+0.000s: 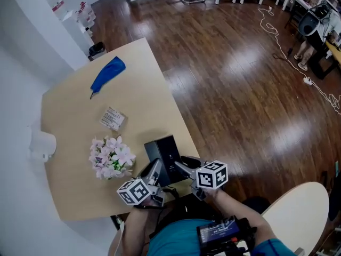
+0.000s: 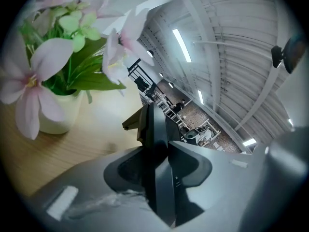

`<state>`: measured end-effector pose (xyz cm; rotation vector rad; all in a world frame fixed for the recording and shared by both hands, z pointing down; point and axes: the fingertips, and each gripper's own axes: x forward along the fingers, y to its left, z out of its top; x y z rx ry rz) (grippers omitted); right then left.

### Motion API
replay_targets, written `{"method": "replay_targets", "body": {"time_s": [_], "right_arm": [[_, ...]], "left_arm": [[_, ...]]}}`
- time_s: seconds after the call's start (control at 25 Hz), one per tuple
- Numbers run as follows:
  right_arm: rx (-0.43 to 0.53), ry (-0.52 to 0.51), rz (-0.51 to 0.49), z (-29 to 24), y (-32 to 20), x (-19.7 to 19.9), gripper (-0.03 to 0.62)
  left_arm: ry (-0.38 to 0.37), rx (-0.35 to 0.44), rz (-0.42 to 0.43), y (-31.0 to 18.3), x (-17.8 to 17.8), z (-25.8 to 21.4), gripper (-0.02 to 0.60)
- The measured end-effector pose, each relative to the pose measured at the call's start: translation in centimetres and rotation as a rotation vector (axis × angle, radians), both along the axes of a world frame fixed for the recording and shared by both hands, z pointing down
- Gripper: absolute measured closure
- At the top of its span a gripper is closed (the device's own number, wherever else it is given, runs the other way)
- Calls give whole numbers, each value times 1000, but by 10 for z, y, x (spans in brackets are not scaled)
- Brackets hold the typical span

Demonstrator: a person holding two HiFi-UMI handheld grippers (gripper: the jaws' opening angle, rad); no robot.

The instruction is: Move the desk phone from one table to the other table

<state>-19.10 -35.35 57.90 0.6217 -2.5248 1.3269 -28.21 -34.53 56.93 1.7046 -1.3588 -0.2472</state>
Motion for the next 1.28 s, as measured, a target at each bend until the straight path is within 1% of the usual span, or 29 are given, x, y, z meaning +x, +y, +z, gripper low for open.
{"method": "replay_targets", "body": {"time_s": [0.24,0.4,0.48,0.68,0.84,0.96,1.04,1.16,1.28], "right_arm": [[-38,27,-51,29,-11,-6,442],[-45,45,-72,40,-11,-13,441],[-46,53,-69,45,-9,-15,442],[-48,36,-36,44,-9,-14,433],[-36,46,-20,44,-8,-10,430],[18,89,-11,35,-11,-7,430],[70,112,18,23,-11,-2,431],[173,164,74,-3,-10,5,437],[288,231,126,-31,-5,9,471]], "left_arm": [[15,-54,-50,-8,-6,29,425],[25,-78,-25,-9,-9,38,420],[30,-76,-14,-8,-10,42,414],[39,-52,-17,-9,-12,41,410],[62,-52,-21,-7,-8,42,407],[34,-50,-65,-3,-18,40,415],[11,-47,-81,6,-23,35,443],[-15,-34,-69,23,-23,21,451],[-34,-4,-58,40,-25,5,458]]}}
